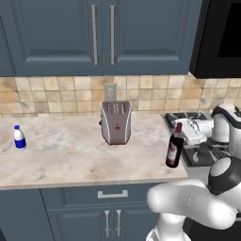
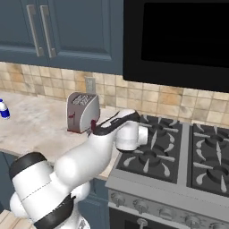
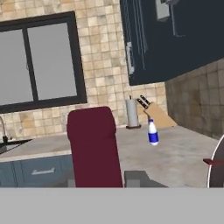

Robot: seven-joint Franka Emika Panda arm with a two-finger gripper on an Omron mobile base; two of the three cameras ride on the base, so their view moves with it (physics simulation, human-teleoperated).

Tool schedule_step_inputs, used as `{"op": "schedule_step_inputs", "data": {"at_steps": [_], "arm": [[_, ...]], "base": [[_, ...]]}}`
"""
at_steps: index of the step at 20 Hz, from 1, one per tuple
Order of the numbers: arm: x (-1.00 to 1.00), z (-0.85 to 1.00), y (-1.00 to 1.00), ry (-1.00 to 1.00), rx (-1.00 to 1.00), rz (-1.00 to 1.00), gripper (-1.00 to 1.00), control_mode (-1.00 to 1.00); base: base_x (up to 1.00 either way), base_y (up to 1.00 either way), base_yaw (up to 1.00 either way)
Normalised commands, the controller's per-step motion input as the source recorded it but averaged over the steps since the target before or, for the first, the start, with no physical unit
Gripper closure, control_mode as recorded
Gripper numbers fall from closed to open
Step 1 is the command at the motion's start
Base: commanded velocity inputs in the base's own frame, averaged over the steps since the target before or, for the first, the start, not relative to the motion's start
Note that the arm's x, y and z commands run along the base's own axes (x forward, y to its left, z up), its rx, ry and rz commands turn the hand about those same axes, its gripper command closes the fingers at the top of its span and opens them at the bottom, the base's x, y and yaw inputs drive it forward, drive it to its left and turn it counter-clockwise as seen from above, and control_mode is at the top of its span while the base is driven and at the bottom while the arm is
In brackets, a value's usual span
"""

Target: Place the drinks on the dining counter in a tight cluster.

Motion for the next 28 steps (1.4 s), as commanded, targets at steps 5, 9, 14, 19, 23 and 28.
{"op": "schedule_step_inputs", "data": {"at_steps": [5, 9, 14, 19, 23, 28], "arm": [[-0.50, 0.20, 0.00, 0.00, -0.07, -0.08, 1.00, -1.00], [-0.08, 0.01, 0.00, 0.03, 0.00, -0.03, 1.00, -1.00], [0.00, 0.00, 0.00, 0.00, 0.00, 0.00, 1.00, -1.00], [-0.10, 0.00, 0.00, -0.02, 0.00, 0.00, 1.00, -1.00], [0.00, 0.00, 0.00, 0.00, 0.00, 0.00, 1.00, 1.00], [0.00, 0.00, 0.00, 0.00, 0.00, 0.00, 1.00, 1.00]], "base": [[0.00, 0.00, 0.00], [0.00, 0.00, 0.00], [0.00, 0.00, 0.00], [0.00, 0.00, 0.00], [-0.50, -0.02, -0.01], [-0.43, -0.02, -0.37]]}}
